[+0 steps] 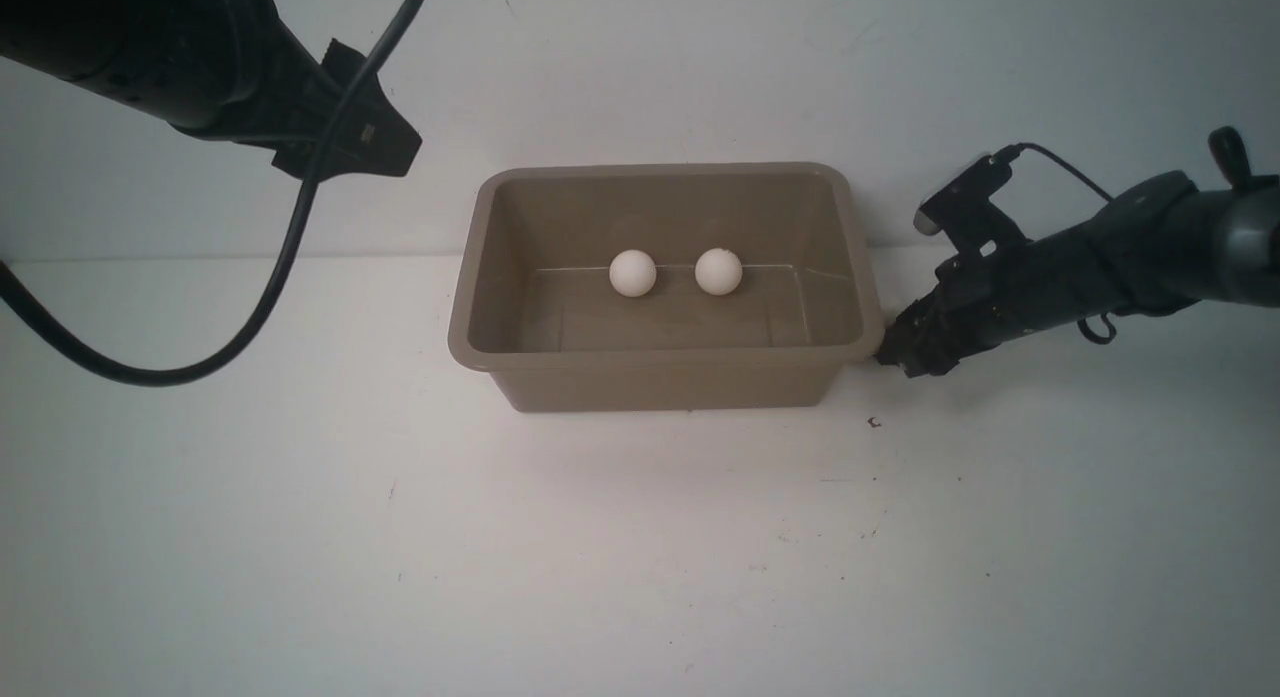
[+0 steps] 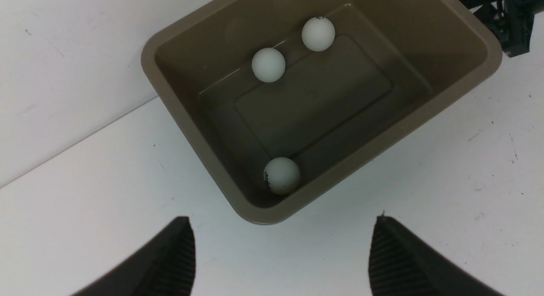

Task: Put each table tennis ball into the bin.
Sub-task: Use the right arm to clamp the table tennis ball closest to it, then use the right arm to put the table tennis ball into the box

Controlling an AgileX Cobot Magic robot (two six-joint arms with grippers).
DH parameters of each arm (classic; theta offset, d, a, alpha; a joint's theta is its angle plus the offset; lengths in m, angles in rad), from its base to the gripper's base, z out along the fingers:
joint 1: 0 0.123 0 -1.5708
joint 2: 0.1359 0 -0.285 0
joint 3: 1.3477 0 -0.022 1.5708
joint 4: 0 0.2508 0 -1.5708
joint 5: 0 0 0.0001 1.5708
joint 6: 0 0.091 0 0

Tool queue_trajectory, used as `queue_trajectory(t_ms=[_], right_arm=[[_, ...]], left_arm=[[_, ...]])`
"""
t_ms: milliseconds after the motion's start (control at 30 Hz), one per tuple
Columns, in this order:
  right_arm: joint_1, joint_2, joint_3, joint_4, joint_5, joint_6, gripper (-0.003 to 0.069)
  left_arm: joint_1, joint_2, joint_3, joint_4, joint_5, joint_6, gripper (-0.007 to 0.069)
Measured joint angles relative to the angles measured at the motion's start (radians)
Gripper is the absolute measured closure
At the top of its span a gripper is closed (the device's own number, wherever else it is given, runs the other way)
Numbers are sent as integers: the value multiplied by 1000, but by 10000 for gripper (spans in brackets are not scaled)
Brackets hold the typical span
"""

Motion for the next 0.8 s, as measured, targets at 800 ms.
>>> queue_trajectory(t_ms=[800], right_arm=[[126,-195,0,137,183,-139,309]], left_arm=[[0,0,0,-21,-26,0,134]])
